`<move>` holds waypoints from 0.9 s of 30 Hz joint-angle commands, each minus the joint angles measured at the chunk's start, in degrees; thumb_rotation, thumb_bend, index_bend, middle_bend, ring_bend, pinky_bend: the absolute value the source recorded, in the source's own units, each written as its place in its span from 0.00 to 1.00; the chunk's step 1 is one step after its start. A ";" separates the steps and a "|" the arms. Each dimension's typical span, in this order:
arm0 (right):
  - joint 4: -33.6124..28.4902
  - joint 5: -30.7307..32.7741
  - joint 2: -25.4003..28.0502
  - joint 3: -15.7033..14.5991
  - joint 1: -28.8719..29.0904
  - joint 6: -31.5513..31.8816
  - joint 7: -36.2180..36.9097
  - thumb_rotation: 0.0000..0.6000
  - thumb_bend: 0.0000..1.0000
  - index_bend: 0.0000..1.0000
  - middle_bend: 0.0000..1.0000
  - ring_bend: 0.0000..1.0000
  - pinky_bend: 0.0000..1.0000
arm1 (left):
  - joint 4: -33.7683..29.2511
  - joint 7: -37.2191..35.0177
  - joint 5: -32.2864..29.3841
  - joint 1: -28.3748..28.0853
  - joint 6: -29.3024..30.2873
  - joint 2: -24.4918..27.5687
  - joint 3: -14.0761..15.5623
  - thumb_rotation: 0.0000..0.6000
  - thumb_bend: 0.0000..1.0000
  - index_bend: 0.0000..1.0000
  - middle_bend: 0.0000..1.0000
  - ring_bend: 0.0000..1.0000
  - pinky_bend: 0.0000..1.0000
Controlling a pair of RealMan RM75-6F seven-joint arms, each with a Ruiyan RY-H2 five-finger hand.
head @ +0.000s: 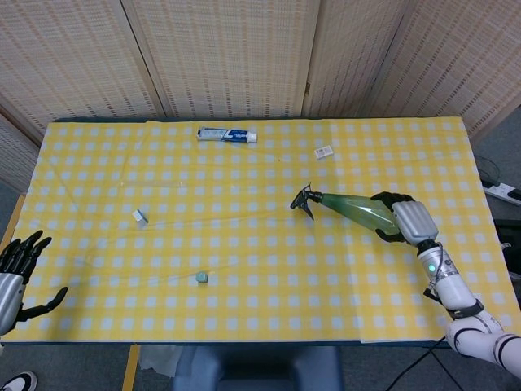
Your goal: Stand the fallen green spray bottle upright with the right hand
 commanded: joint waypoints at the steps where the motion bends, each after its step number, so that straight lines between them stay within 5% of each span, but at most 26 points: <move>1: 3.59 -0.88 -2.03 -1.13 -1.04 -0.22 1.08 1.00 0.36 0.41 0.40 0.45 0.32 | -0.08 0.06 0.00 -0.02 -0.10 0.05 0.04 0.75 0.35 0.00 0.05 0.11 0.00; 3: 4.53 0.09 -2.25 -0.95 -0.88 -1.47 -0.24 1.00 0.36 0.37 0.36 0.40 0.28 | -0.17 0.07 0.07 0.00 -0.07 0.12 0.08 0.75 0.35 0.00 0.05 0.11 0.00; 9: 0.73 3.49 0.33 0.41 -0.55 -3.75 -5.47 1.00 0.36 0.02 0.13 0.18 0.03 | -0.15 -0.21 0.02 -0.03 -0.15 0.20 0.05 0.75 0.35 0.00 0.05 0.11 0.00; 14: -5.00 7.36 4.20 0.18 -0.06 -7.82 -12.25 1.00 0.33 0.00 0.02 0.08 0.00 | -0.31 0.04 0.27 0.01 -0.03 0.18 0.14 0.75 0.35 0.00 0.05 0.11 0.00; 22: -14.27 11.39 8.50 2.45 -0.07 -5.95 -17.49 1.00 0.31 0.00 0.00 0.03 0.00 | -0.44 -0.02 0.60 0.11 0.32 0.18 0.21 0.75 0.35 0.00 0.05 0.11 0.00; 27: -19.80 20.54 8.05 5.29 4.23 -6.29 -30.52 1.00 0.31 0.00 0.00 0.03 0.00 | -0.57 -0.60 0.95 0.17 0.58 0.34 0.32 0.75 0.35 0.00 0.05 0.11 0.00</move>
